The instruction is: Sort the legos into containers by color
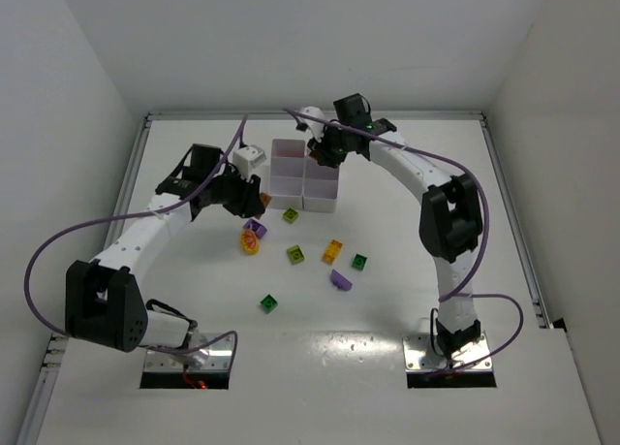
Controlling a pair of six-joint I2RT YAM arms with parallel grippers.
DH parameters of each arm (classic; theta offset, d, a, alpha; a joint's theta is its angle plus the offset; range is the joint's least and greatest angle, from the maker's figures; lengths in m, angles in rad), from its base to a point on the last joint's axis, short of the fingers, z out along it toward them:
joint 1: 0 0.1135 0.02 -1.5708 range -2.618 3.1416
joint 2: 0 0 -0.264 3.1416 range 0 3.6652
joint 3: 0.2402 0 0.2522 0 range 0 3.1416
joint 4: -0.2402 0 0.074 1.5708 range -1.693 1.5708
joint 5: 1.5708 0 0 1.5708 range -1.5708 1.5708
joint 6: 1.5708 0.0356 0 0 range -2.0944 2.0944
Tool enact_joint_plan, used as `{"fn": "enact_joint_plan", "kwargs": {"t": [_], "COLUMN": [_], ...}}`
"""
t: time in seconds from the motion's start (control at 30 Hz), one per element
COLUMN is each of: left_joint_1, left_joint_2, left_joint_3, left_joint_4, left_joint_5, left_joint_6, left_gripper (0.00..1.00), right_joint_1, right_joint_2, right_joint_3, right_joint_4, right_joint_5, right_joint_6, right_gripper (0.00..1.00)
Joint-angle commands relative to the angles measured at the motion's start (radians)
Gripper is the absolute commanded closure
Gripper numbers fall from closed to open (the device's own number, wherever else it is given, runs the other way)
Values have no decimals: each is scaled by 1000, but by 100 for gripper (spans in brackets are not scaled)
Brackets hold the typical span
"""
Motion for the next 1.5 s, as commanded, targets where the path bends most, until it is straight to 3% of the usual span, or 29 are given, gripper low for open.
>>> {"fn": "enact_joint_plan", "kwargs": {"t": [0.0, 0.17, 0.5, 0.9, 1.47], "left_joint_1": [39, 48, 48, 48, 58], "left_joint_2": [11, 20, 30, 49, 59], "left_joint_3": [29, 38, 29, 38, 38], "left_joint_4": [3, 3, 3, 21, 21], "left_joint_5": [48, 48, 59, 59, 59], "left_joint_6": [-29, -29, -20, -20, -20], "left_gripper": [89, 89, 88, 88, 88], "right_joint_1": [15, 35, 35, 35, 44], "right_joint_2": [-78, -104, -104, -54, -43], "right_joint_3": [-62, -122, -80, -102, -120], "right_joint_4": [126, 232, 242, 375, 342], "right_joint_5": [75, 130, 110, 277, 259], "right_joint_6": [-80, -103, -83, -73, -63], "right_gripper": [96, 95, 95, 91, 88]}}
